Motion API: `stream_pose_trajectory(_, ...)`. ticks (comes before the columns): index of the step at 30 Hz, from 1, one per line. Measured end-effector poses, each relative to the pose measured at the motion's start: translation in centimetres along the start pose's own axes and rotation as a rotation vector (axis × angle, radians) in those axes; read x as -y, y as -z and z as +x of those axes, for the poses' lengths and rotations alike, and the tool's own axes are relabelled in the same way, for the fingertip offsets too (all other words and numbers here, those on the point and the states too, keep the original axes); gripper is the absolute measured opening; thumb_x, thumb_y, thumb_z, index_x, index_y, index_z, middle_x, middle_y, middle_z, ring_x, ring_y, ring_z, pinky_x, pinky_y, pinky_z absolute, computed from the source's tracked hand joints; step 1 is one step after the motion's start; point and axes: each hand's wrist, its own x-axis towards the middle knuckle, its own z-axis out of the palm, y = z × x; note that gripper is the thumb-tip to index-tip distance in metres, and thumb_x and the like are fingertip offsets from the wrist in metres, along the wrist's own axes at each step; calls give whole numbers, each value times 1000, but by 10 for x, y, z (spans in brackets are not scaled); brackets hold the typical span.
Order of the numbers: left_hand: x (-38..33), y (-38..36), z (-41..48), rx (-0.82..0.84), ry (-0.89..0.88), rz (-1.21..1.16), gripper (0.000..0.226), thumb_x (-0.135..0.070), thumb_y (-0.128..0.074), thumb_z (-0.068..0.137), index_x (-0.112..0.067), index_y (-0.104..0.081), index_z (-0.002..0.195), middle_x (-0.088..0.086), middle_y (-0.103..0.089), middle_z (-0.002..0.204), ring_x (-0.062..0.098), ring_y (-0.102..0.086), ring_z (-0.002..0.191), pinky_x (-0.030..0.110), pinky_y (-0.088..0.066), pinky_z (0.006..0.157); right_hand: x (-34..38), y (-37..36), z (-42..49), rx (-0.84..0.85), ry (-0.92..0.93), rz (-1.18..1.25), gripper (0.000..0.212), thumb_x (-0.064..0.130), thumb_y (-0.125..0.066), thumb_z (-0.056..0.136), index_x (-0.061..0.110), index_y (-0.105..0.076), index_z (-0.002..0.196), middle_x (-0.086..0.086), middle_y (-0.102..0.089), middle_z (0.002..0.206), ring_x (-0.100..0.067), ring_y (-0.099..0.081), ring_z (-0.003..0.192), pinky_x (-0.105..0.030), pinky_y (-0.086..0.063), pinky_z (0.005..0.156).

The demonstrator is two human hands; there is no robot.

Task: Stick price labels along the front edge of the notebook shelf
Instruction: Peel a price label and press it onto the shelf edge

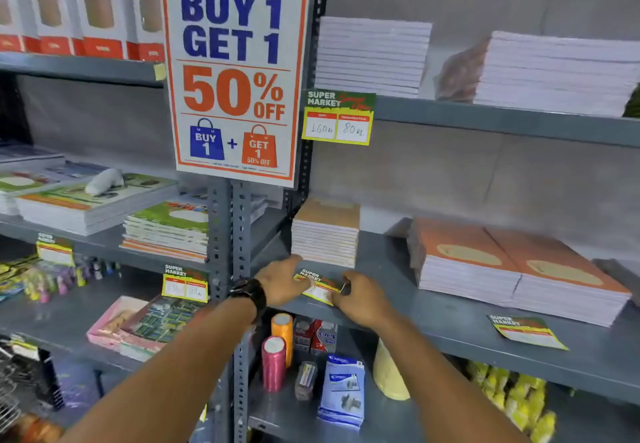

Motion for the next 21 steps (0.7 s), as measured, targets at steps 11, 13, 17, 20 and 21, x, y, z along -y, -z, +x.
stream_pose_trajectory(11, -5, -2, 28, -26, 137, -372, 40, -10, -74, 81, -11, -57, 117, 12, -63, 113, 26, -59, 106, 36, -49, 95, 17, 0, 20, 24, -134, 227, 44, 19, -79, 72, 9, -66, 112, 2, -66, 85, -15, -63, 79, -21, -47, 68)
stream_pose_trajectory(13, 0, -1, 22, -34, 107, -447, 26, -8, -70, 85, -6, -63, 109, 12, -64, 103, 24, -60, 97, 35, -48, 89, 18, 2, 22, 14, -133, 313, 26, 9, -77, 77, 7, -70, 101, 8, -60, 70, -11, -59, 70, -18, -47, 66)
stream_pose_trajectory(17, 3, 4, 1, -80, 56, -499, 5, -12, -68, 86, -7, -67, 86, 6, -64, 75, 16, -57, 69, 28, -45, 62, 22, 3, 10, -4, -102, 480, 16, 8, -72, 82, 22, -71, 74, 9, -69, 73, -6, -65, 68, -17, -54, 63)
stream_pose_trajectory(20, 5, 6, -22, -98, -7, -431, 8, -13, -72, 82, -7, -67, 84, 11, -66, 71, 17, -58, 64, 30, -43, 61, 26, 0, -9, 2, -43, 501, 21, 11, -69, 85, 25, -71, 69, 6, -73, 78, -11, -69, 75, -28, -57, 72)
stream_pose_trajectory(21, 8, 5, -29, -96, -35, -419, 8, -14, -73, 80, -10, -66, 82, 12, -68, 72, 17, -60, 64, 31, -45, 62, 26, -2, -14, -6, -10, 467, 20, 14, -69, 85, 26, -71, 70, 7, -73, 78, -9, -69, 75, -27, -56, 71)
